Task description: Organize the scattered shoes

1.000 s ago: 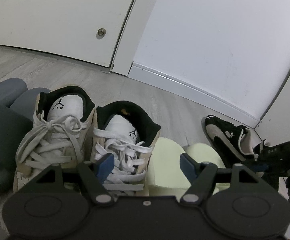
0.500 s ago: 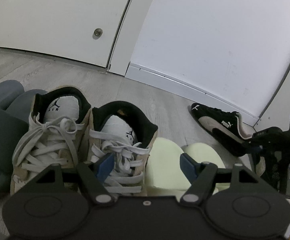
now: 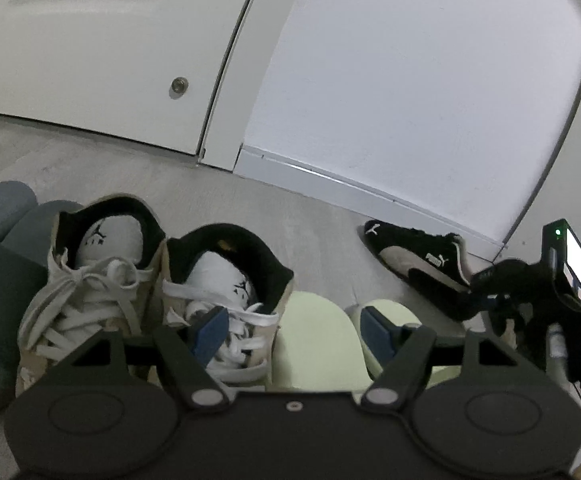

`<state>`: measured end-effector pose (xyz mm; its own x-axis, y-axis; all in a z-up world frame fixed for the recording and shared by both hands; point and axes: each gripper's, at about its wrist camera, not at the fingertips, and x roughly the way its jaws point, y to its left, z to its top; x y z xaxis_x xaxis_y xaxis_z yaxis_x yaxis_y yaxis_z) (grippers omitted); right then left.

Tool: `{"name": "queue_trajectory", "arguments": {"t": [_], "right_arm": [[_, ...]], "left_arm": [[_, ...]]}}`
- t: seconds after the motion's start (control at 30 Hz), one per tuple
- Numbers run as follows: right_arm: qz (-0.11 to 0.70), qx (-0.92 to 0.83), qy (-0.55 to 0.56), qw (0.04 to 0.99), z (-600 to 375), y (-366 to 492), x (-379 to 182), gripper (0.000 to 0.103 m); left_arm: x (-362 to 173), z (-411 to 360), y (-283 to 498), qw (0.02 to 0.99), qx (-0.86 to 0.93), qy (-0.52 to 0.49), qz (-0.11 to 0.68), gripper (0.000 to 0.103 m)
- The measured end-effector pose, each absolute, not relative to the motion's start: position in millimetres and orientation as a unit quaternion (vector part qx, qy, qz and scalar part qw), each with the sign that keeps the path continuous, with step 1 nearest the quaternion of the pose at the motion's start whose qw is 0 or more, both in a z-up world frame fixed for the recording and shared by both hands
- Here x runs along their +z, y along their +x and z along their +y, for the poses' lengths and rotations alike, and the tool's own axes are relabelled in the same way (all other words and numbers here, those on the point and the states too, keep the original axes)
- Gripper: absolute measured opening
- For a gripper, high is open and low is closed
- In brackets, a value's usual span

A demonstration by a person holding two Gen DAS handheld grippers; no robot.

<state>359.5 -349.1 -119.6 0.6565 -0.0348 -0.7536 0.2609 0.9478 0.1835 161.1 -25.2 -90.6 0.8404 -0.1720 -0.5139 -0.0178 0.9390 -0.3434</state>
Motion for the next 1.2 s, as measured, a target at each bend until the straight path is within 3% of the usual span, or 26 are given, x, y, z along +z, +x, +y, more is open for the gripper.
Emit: {"name": "queue_trajectory", "arguments": {"t": [0.3,0.43,0.53,0.6,0.63,0.87,0.97,1.1,1.2], "right_arm": [[0.363,-0.116,0.198,0.903,-390,391,-126,0.025],[0.343,-0.114,0.285,0.888,-390,384,-118,0.026],[0.301,-0.121,0.258,0.91,-376,381,-108,0.043],[0.274,-0.123,0.225,0.927,-367,381,-104,0.062],[0.269,-0.107,0.202,0.936,-360,388,-104,0.064],[0.27,-0.068,0.104,0.955,-338,434,-121,0.062],[0.273,-0.05,0.112,0.954,-341,433,-128,0.056],[0.302,-0.021,0.131,0.944,-354,424,-119,0.039],[0.317,-0.013,0.143,0.938,-364,411,-114,0.035]], "left_arm": [[-92,-33,169,0.946,-0.041,-0.153,0.283,0.074],[-84,-35,183,0.945,-0.051,-0.166,0.276,0.074],[-84,-38,192,0.944,-0.061,-0.176,0.274,0.074],[-86,-41,193,0.946,-0.055,-0.169,0.272,0.074],[-87,-41,192,0.947,-0.054,-0.163,0.272,0.074],[-89,-39,186,0.948,-0.058,-0.155,0.271,0.074],[-90,-39,185,0.949,-0.059,-0.154,0.27,0.074],[-90,-38,184,0.948,-0.059,-0.159,0.269,0.074],[-90,-37,182,0.947,-0.061,-0.167,0.268,0.074]]}}
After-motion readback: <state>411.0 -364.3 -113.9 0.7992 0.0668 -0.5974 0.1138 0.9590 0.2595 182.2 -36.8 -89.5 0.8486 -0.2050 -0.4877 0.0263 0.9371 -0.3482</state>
